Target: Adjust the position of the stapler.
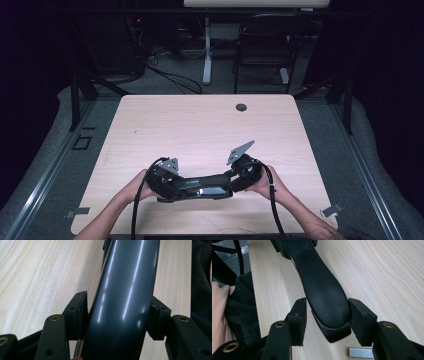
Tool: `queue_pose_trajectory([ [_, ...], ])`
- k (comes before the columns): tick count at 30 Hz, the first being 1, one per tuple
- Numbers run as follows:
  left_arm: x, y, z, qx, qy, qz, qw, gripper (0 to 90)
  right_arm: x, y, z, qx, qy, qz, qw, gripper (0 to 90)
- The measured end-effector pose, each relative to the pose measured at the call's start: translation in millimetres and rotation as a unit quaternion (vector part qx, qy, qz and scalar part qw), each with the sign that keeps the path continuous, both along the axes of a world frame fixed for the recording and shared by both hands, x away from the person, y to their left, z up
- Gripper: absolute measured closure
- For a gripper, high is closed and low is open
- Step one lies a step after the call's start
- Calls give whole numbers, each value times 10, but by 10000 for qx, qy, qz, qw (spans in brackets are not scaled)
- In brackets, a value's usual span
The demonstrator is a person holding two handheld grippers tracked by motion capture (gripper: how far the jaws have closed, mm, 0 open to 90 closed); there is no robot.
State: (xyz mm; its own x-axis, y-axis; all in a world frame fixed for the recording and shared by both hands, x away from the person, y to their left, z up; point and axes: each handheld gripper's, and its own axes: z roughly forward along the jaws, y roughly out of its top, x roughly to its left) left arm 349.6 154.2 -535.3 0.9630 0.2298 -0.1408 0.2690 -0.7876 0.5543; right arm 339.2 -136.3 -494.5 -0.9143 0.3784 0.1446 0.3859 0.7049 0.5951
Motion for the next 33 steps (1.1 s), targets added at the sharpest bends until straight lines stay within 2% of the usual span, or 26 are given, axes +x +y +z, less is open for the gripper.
queue_pose_trajectory([
  [8,-4,-24,-5,-11,-64,-85,9999,434,-13,-5,6,5,-30,25,10000,516],
  [10,3,-28,-4,-12,-58,-129,9999,437,-9,-11,19,-93,-66,66,9999,517],
  [11,7,-29,-4,-15,-62,-148,9999,439,-15,-7,7,0,-34,24,10000,518],
  [20,119,-92,-3,-23,-72,-232,9997,441,7,-47,12,-81,-156,-100,9998,517],
  [21,128,-97,5,43,-112,-217,9997,440,11,-49,5,-31,-167,-153,9997,517],
  [22,135,-99,-1,-11,-68,-220,9997,439,20,-57,10,-73,-167,-139,9997,517],
  [28,117,-95,10,4,-76,-81,9999,415,16,-60,26,-63,-231,-118,9996,518],
  [30,104,-100,17,40,-118,2,9999,387,12,-61,22,-36,-225,-146,9996,517],
  [32,97,-85,34,-66,-102,46,9999,318,9,-60,20,-18,-217,-168,9996,517],
  [33,86,-72,58,-57,-192,86,9998,304,11,-62,21,-26,-206,-163,9997,517],
])
